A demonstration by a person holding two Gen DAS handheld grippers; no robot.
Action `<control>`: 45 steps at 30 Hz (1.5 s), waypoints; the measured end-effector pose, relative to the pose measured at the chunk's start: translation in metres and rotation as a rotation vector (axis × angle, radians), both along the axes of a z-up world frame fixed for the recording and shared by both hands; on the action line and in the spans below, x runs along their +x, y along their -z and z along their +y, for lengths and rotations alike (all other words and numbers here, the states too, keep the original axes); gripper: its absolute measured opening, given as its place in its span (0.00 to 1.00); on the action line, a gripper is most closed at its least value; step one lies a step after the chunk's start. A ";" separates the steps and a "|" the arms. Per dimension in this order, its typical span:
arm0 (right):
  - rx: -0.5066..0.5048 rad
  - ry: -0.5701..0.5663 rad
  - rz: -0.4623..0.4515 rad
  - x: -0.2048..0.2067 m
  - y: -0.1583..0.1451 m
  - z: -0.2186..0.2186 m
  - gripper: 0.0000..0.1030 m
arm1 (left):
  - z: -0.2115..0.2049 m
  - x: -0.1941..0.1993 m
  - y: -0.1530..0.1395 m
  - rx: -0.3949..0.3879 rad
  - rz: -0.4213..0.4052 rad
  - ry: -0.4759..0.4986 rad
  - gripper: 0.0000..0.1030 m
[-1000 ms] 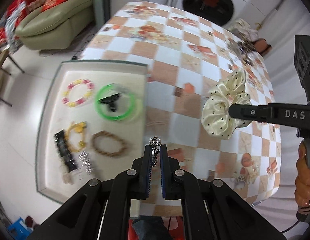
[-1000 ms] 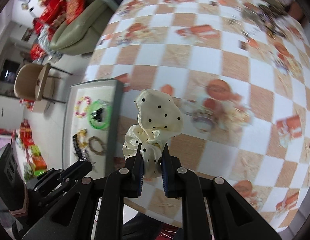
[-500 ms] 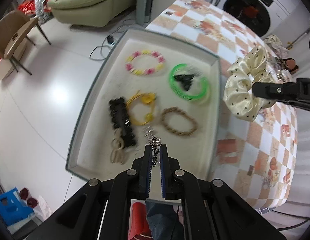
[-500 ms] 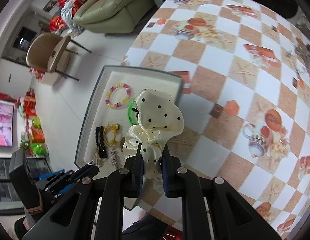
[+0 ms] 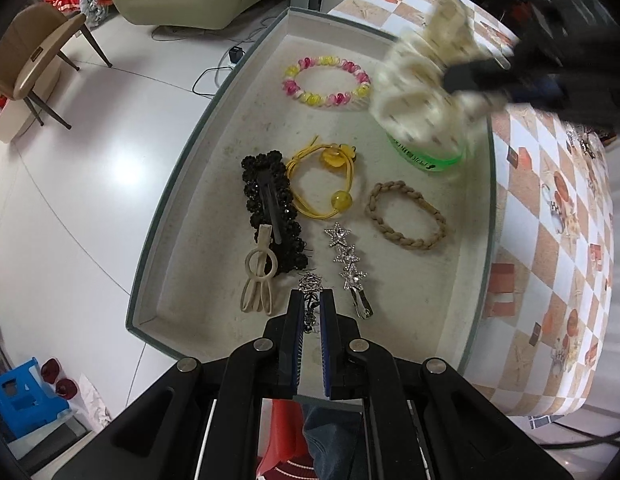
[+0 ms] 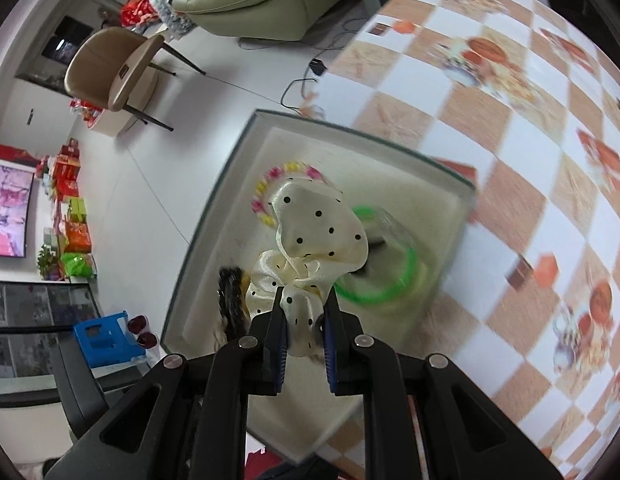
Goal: Organize jewelry
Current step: 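Carry the charm and scrunchie into the white tray and open both tools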
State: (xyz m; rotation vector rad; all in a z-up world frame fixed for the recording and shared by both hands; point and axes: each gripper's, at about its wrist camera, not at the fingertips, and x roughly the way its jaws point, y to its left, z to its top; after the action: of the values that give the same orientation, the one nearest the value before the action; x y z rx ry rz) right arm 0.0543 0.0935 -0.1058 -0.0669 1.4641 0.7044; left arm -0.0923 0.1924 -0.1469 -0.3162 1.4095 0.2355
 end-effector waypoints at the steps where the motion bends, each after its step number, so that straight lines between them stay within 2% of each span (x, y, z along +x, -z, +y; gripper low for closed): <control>1: -0.003 -0.005 -0.009 0.003 0.001 0.006 0.16 | -0.001 0.001 0.002 0.003 0.004 0.001 0.12; 7: -0.020 0.040 -0.024 0.031 0.013 0.017 0.16 | -0.006 0.005 0.013 0.030 0.017 -0.001 0.12; 11: -0.013 0.098 0.017 0.048 0.028 0.014 0.16 | -0.010 0.005 0.018 0.054 0.028 0.001 0.12; 17: -0.055 0.098 0.037 0.052 0.047 0.014 0.20 | -0.017 0.007 0.023 0.097 0.055 0.016 0.12; 20: -0.070 0.098 0.041 0.052 0.051 0.011 0.29 | -0.018 0.009 0.023 0.111 0.061 0.015 0.12; 21: -0.074 0.098 0.041 0.052 0.051 0.010 0.36 | -0.018 0.009 0.023 0.116 0.061 0.013 0.12; 22: -0.078 0.098 0.040 0.052 0.051 0.009 0.43 | -0.018 0.010 0.022 0.121 0.062 0.011 0.12; 25: -0.079 0.096 0.039 0.051 0.048 0.006 0.56 | -0.020 0.012 0.017 0.131 0.060 0.011 0.12; 28: -0.070 0.103 0.039 0.050 0.045 0.000 0.60 | -0.022 0.018 0.014 0.136 0.059 0.017 0.12; 32: -0.054 0.112 0.034 0.047 0.036 -0.008 0.63 | -0.026 0.018 0.009 0.132 0.056 0.022 0.12; 40: -0.036 0.132 -0.010 0.036 0.007 -0.035 0.63 | -0.028 0.029 -0.005 0.124 0.034 0.032 0.12; 45: -0.047 0.166 -0.004 0.027 -0.001 -0.055 0.63 | -0.032 0.036 -0.018 0.116 0.008 0.044 0.13</control>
State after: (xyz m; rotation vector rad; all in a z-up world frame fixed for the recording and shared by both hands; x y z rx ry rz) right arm 0.0815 0.0384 -0.1052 0.0165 1.4636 0.5349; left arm -0.0562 0.1607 -0.1288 -0.1884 1.4028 0.2818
